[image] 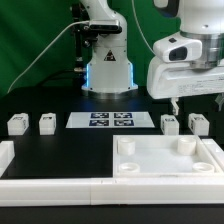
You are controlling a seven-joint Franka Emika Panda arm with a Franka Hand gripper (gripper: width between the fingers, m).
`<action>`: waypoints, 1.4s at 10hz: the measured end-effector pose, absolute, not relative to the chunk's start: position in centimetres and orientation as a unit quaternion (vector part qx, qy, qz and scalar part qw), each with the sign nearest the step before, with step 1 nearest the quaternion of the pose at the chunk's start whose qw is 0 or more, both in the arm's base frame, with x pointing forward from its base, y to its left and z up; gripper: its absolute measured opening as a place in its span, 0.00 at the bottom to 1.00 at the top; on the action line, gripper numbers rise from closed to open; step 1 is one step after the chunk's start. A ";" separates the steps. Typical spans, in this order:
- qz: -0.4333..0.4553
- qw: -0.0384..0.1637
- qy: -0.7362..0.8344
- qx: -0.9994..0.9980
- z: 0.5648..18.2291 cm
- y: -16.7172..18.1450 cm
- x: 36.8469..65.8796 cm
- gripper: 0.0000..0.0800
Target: Assemble one leg
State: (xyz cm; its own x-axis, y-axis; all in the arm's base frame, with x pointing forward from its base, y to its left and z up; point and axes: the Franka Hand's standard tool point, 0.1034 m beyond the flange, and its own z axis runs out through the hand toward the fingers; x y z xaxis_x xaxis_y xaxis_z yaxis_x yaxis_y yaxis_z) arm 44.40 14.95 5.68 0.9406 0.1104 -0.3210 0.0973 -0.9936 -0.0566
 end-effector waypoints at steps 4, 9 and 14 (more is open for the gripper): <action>0.303 0.001 -0.053 -0.952 4.5 16.9 43.0 0.81; 0.306 0.000 -0.052 -0.951 4.2 17.1 42.9 0.81; 0.299 -0.006 -0.048 -0.953 3.2 19.2 41.7 0.81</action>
Offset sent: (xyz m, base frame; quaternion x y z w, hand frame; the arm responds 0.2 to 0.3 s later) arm -0.0115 0.0230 -0.0060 -0.0161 -0.1688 0.0235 0.9852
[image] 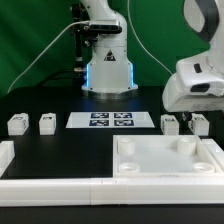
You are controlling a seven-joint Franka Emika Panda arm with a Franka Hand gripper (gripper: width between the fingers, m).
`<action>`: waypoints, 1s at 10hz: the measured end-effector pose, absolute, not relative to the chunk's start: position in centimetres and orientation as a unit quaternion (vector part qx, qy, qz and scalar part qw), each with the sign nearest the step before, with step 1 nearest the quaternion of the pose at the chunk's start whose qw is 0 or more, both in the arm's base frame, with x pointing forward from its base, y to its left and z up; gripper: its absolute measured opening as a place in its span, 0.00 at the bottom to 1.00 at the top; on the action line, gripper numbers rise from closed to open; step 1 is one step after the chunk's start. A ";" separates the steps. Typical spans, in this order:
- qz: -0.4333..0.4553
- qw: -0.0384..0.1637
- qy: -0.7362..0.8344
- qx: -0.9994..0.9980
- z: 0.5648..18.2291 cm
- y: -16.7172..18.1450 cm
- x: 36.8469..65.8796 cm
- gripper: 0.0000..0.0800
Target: Assemble one leg
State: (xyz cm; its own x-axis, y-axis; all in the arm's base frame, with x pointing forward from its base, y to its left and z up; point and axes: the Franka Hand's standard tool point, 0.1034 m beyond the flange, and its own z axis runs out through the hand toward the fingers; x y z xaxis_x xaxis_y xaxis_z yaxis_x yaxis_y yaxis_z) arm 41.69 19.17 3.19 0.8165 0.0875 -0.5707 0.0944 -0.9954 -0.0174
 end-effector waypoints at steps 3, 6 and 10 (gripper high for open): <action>-0.351 0.016 0.050 0.935 3.3 18.7 40.7 0.81; -0.436 0.024 0.051 0.898 2.5 18.8 40.9 0.81; -0.441 0.025 0.050 0.896 1.7 18.5 40.2 0.81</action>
Offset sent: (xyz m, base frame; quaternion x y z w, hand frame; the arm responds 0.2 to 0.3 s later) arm -0.0025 -0.0001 0.0004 0.0002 -0.1761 0.0030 0.9844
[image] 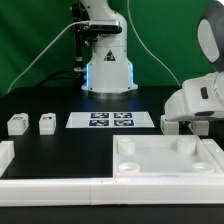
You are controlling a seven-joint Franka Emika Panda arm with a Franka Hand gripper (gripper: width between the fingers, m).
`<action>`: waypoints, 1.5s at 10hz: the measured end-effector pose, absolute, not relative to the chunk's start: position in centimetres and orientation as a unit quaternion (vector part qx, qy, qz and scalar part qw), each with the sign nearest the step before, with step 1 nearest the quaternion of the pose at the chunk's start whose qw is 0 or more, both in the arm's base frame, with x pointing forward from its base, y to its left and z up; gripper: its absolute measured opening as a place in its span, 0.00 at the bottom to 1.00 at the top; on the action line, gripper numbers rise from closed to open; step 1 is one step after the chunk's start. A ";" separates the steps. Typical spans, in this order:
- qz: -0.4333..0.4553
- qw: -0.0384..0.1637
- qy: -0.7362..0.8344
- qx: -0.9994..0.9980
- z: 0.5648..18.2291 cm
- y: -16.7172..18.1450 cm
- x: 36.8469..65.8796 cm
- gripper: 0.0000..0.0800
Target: Assemble one leg
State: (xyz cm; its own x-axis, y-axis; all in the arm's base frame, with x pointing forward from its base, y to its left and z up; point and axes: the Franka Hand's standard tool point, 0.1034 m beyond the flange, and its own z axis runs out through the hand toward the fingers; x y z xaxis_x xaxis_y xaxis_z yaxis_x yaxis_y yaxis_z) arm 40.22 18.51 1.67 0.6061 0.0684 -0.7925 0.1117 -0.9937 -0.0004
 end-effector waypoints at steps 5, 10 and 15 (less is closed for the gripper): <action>-0.460 0.028 0.049 0.886 1.0 18.2 39.6 0.81; -0.461 0.028 0.048 0.885 0.9 18.0 39.5 0.49; -0.462 0.029 0.048 0.885 0.9 18.1 39.5 0.36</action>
Offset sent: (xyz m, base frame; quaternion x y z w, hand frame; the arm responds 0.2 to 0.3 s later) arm -0.0002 0.0005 -0.0011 -0.0029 -0.1791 -0.0004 0.9838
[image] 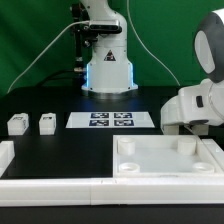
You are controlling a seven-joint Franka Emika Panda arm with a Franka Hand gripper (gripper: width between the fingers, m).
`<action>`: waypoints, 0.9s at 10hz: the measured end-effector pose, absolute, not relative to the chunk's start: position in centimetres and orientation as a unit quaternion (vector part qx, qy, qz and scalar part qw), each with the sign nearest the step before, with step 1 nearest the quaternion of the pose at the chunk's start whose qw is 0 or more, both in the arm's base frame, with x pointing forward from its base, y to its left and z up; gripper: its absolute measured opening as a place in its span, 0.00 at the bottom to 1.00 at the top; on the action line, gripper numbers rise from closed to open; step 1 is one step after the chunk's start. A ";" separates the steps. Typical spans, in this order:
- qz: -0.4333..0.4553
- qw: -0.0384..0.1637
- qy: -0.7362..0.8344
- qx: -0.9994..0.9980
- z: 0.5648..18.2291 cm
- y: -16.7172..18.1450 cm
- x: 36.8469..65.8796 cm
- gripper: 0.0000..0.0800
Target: Assemble one leg
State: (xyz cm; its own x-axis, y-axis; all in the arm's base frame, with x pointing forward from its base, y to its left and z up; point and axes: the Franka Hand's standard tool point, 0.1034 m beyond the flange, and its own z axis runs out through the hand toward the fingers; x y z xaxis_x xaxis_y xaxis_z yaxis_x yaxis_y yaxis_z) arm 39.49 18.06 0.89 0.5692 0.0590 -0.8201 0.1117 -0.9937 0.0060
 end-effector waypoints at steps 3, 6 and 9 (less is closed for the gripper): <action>-0.456 0.038 0.037 0.888 1.7 18.3 39.6 0.36; -0.441 0.044 0.021 0.896 4.9 17.5 40.1 0.37; -0.434 0.042 0.018 0.900 8.9 15.9 40.8 0.37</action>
Offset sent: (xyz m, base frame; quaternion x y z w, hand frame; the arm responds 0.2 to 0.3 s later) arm -0.0074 -0.0032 0.0325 -0.0144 0.0063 0.0641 0.9978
